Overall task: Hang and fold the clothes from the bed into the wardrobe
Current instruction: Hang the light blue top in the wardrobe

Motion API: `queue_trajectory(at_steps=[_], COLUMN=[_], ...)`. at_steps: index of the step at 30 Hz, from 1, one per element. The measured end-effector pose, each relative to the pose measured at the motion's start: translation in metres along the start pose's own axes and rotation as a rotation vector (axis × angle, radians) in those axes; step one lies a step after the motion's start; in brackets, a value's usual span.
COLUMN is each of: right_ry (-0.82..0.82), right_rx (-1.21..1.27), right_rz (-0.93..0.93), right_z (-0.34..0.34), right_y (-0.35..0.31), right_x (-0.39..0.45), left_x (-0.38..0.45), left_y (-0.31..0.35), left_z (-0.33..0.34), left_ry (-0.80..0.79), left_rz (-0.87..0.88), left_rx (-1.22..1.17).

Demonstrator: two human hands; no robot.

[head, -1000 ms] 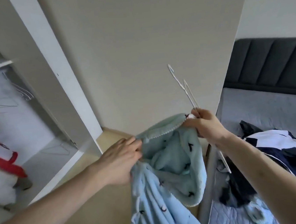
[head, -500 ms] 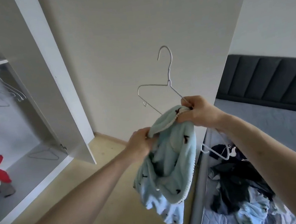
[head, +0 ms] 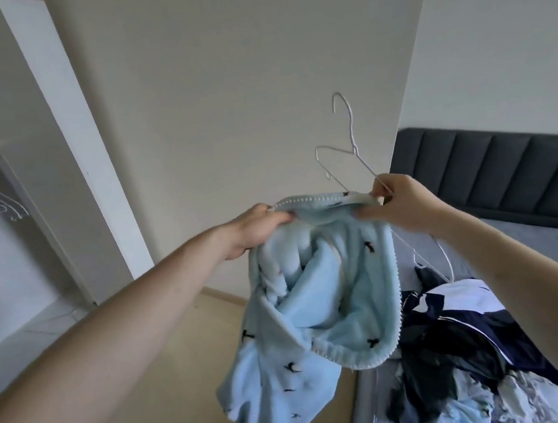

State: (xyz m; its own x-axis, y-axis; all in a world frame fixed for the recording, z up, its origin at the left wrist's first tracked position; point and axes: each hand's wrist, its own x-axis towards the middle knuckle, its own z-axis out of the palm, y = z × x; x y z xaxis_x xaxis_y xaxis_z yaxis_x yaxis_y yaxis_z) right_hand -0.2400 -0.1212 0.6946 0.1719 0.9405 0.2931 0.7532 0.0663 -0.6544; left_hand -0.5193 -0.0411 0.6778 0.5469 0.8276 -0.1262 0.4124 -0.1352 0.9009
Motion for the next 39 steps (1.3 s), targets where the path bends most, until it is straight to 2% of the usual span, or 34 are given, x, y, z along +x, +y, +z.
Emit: queue_trajectory(at_steps=[4, 7, 10, 16, 23, 30, 34, 39], right_ry=[-0.036, -0.109, -0.142, -0.024, -0.042, -0.035, 0.001, 0.045], right_rx=[0.039, 0.079, 0.029, -0.019, 0.007, -0.027, -0.036, -0.022], right_rz=[-0.019, -0.064, -0.086, -0.131, -0.133, -0.161, -0.165, -0.186], right_z=[-0.019, -0.031, -0.042, -0.058, -0.060, -0.028, -0.026, -0.038], right_y=[0.015, 0.026, 0.024, 0.007, 0.001, -0.015, -0.025, -0.031], right_x=[-0.037, -0.071, -0.091, -0.100, -0.093, -0.061, -0.049, -0.043], left_x=[0.007, 0.010, 0.009, 0.002, 0.000, 0.003, 0.001, 0.001], left_y=[-0.019, -0.027, -0.030, -0.032, -0.014, 0.014, 0.030, 0.043], left_z=[-0.014, -0.027, -0.041, -0.058, -0.081, -0.086, -0.093, -0.106], left_ry=[0.256, 0.346, 0.384, 0.472, 0.514, 0.506, 0.578, 0.673], left_rz=[-0.139, -0.238, -0.303, -0.382, -0.371, -0.237, -0.151, -0.120], left_rx=[-0.267, -0.360, -0.375, -0.289, -0.245, -0.148, -0.091, -0.157])
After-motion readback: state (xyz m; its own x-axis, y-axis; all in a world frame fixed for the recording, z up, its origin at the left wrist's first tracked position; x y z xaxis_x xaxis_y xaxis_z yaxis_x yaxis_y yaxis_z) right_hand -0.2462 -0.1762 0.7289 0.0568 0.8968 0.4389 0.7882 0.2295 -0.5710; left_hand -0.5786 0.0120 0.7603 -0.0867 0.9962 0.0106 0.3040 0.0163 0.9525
